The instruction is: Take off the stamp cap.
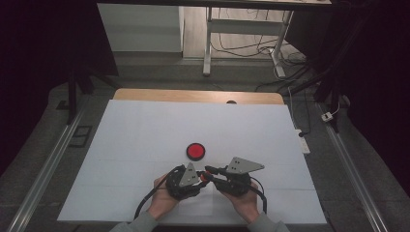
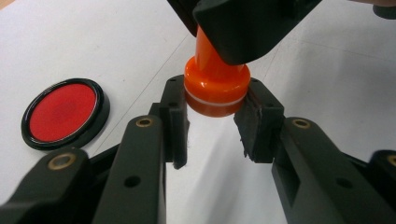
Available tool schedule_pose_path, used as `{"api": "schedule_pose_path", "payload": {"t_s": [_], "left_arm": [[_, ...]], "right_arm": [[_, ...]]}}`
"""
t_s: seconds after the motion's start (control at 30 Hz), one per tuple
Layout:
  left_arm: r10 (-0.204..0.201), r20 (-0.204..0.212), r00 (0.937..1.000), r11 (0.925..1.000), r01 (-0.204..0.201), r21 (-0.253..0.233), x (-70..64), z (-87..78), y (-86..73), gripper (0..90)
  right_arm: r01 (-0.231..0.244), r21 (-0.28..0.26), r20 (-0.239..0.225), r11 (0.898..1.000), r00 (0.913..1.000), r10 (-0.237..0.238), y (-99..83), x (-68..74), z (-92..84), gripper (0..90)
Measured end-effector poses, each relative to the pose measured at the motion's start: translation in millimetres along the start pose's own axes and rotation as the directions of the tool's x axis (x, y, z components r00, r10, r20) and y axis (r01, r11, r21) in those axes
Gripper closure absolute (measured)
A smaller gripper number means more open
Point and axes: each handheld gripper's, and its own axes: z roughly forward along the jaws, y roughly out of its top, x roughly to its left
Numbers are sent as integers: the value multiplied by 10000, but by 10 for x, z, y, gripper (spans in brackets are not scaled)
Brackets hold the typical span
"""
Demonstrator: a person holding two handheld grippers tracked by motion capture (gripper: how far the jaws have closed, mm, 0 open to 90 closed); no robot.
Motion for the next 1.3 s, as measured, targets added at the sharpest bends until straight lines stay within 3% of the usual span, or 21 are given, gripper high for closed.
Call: {"api": "schedule_pose_path", "payload": {"t_s": [0.47,1.0,1.3], "left_arm": [[64,-112,9999,10000,-64,29,-6,-3,2,653],[-191,120,9997,9998,191,31,0,4,-1,655],[-50,51,10000,10000,49,57,9,-12,0,656]], "right_arm": [[-14,-60,72,10000,10000,14,-4,4,-2,731],[49,-40,184,10000,9998,-48,-6,25,0,733],[64,-138,295,9999,9995,-60,-6,43,2,734]]}}
